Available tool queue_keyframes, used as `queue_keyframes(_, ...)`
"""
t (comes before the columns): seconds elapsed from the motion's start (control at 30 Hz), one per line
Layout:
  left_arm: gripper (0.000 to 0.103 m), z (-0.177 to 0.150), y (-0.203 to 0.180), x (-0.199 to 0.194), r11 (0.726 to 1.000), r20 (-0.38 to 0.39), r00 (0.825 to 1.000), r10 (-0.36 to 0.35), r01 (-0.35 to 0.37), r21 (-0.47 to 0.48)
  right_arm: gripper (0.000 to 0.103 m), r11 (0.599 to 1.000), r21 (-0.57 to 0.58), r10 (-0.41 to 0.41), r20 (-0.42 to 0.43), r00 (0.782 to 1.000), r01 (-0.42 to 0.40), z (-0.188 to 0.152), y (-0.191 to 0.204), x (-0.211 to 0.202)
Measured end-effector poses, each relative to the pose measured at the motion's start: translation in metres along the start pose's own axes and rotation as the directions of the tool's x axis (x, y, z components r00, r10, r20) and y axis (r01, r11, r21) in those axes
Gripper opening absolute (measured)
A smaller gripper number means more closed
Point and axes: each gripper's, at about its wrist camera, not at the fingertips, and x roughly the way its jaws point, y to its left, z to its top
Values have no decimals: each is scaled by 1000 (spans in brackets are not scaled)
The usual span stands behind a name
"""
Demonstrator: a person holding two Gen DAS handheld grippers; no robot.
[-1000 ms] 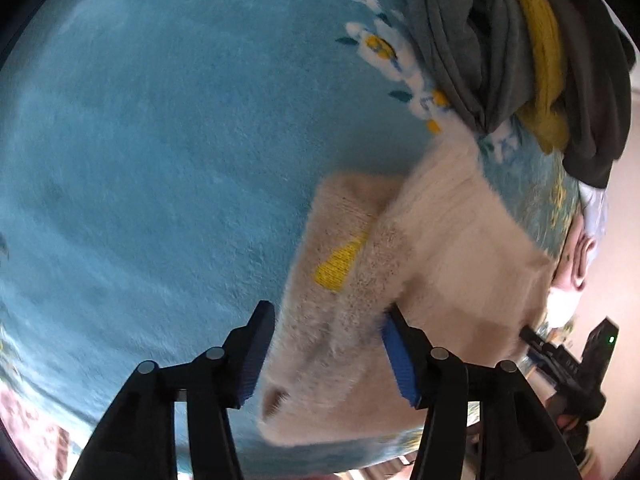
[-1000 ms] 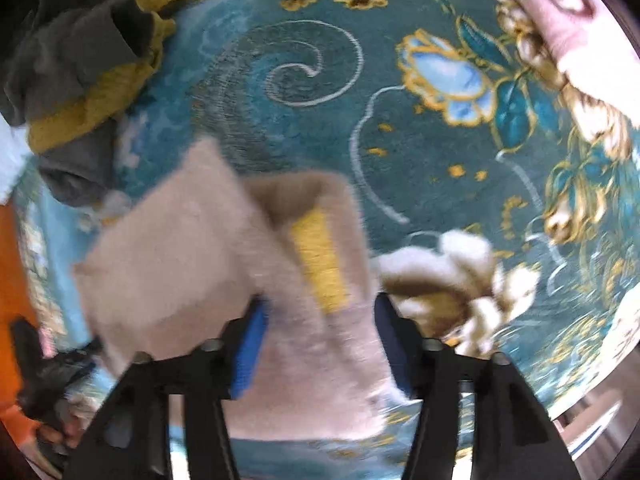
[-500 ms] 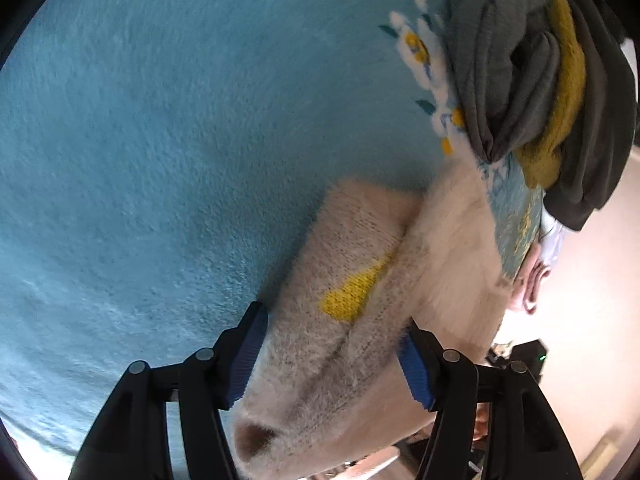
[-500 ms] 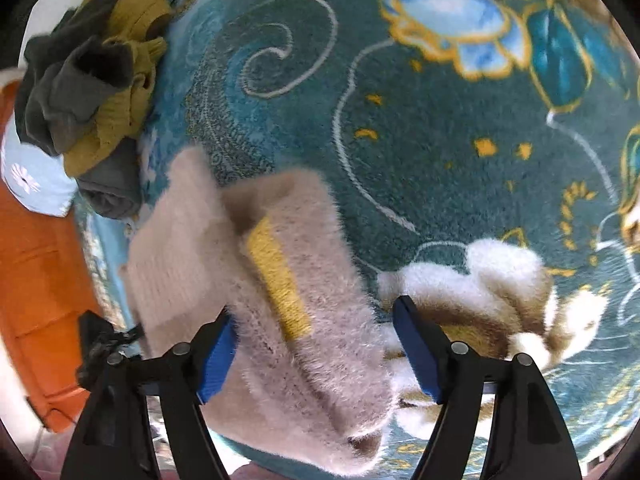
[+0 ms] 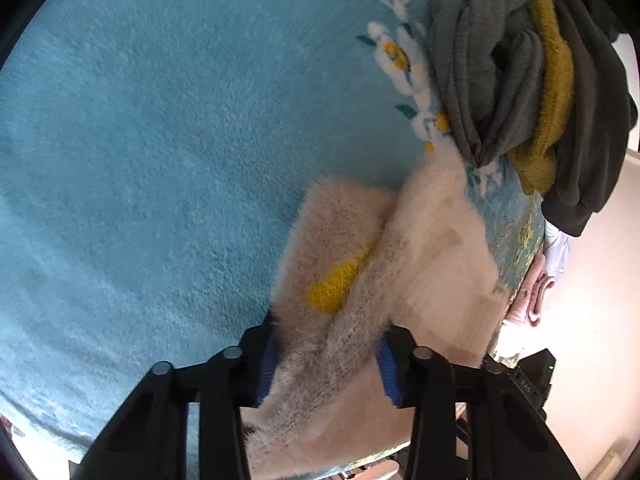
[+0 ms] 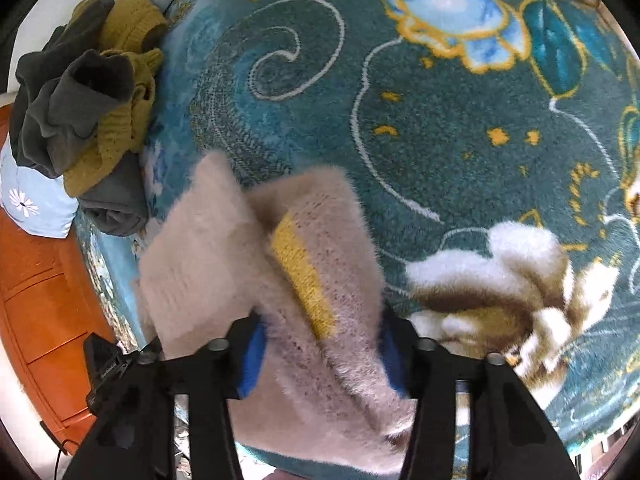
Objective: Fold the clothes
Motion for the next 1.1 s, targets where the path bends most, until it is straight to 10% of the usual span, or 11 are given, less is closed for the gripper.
queue_keyframes(1.1, 30, -83, -112, -136, 932, 169, 979, -109, 42, 359, 32, 974, -166, 189, 217, 958, -155, -67, 77, -145)
